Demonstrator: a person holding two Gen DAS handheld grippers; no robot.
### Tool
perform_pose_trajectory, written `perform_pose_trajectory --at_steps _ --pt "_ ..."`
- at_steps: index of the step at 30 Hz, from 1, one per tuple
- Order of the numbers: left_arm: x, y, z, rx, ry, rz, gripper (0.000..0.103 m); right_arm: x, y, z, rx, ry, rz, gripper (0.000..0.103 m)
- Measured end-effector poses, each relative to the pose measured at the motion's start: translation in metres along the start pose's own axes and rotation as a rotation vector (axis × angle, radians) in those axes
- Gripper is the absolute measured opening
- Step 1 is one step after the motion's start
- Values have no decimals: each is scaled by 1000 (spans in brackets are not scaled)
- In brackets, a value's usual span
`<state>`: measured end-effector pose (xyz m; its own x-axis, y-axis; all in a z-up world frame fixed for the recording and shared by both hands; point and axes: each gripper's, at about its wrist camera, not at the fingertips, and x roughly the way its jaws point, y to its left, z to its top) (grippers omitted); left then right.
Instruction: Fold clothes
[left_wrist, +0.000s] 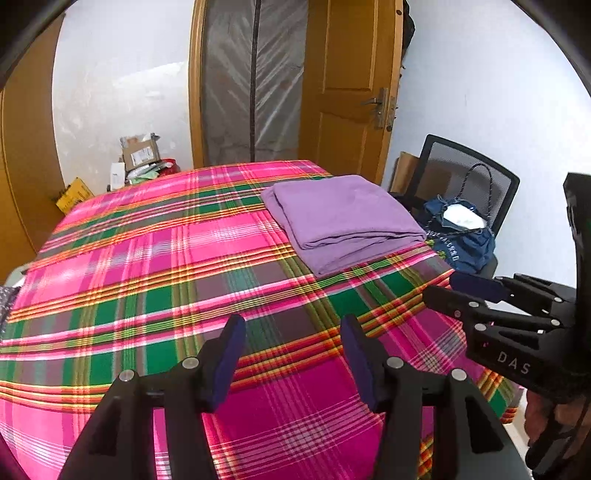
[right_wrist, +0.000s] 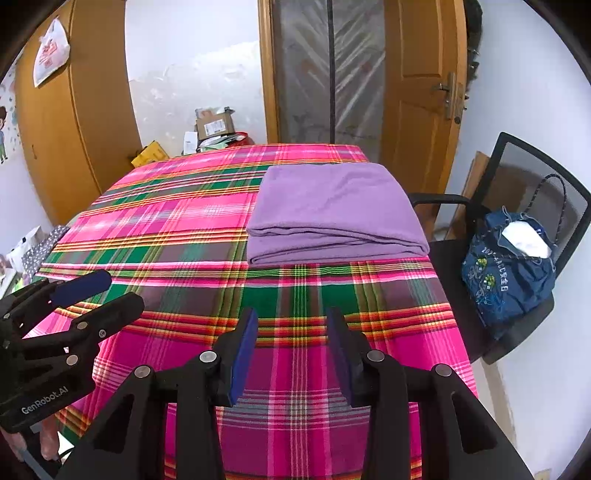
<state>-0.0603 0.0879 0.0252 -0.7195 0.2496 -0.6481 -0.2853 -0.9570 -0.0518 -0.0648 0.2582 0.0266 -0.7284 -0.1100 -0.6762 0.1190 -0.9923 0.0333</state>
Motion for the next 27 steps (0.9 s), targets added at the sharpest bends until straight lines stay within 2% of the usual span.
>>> perform_pose_trajectory --at_steps 6,15,22,27 --pt "2 -5 -2 4 20 4 54 1 1 -1 1 11 -1 40" --pt "-2 -4 0 -40 18 -92 54 3 -7 -2 18 20 -4 40" --pt "0 0 2 -58 14 -82 54 8 -8 -2 20 29 7 40" --pt "3 -1 1 -60 17 -107 54 11 -9 -2 23 33 7 40"
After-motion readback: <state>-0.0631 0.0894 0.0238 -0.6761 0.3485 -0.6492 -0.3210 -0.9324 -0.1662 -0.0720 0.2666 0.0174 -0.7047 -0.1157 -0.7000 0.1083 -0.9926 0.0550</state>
